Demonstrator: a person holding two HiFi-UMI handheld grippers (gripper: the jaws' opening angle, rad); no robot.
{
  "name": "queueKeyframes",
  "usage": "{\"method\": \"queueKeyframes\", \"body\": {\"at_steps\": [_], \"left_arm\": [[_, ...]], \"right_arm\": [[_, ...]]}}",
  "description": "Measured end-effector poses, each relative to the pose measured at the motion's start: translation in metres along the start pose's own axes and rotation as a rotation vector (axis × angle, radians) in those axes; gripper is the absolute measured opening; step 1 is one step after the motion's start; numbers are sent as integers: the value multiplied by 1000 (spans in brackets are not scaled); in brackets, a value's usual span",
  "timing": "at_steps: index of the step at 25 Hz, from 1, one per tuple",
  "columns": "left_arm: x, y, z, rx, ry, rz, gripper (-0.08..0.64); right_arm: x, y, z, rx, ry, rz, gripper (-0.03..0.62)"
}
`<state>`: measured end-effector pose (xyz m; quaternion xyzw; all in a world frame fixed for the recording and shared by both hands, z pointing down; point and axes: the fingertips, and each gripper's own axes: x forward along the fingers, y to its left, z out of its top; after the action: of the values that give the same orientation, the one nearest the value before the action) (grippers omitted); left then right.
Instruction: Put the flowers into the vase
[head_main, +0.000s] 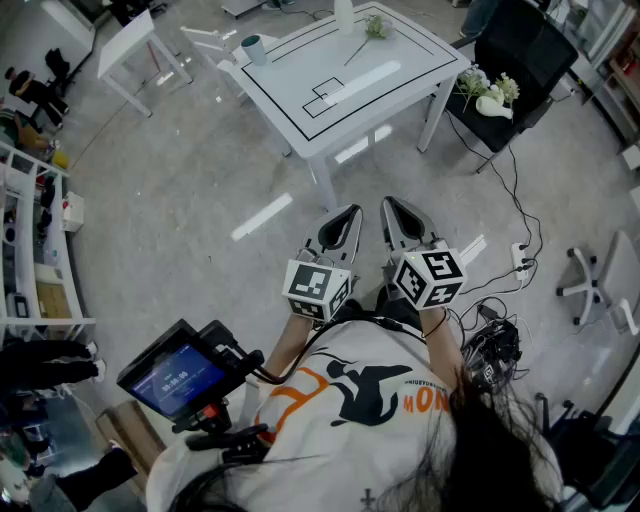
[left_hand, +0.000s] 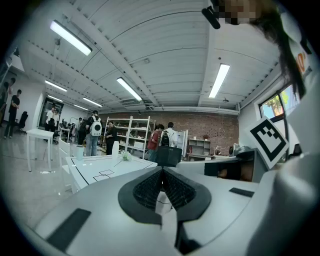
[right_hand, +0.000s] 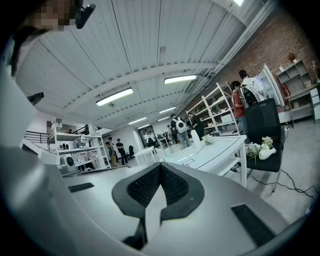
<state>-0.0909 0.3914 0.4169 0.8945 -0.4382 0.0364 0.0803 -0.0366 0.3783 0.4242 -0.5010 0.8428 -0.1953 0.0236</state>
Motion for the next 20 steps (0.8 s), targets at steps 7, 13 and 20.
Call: {"method": "queueKeyframes", "body": {"at_steps": [7, 13, 20], "left_arm": [[0, 2, -2, 3, 7, 6, 11], [4, 5, -3, 3, 21, 9, 11], [19, 10, -5, -6, 40, 24, 11]], "right_arm": [[0, 1, -3, 0, 5, 2, 12], [3, -4, 5, 17, -22, 4, 12], [10, -19, 14, 25, -39, 7, 12]]}}
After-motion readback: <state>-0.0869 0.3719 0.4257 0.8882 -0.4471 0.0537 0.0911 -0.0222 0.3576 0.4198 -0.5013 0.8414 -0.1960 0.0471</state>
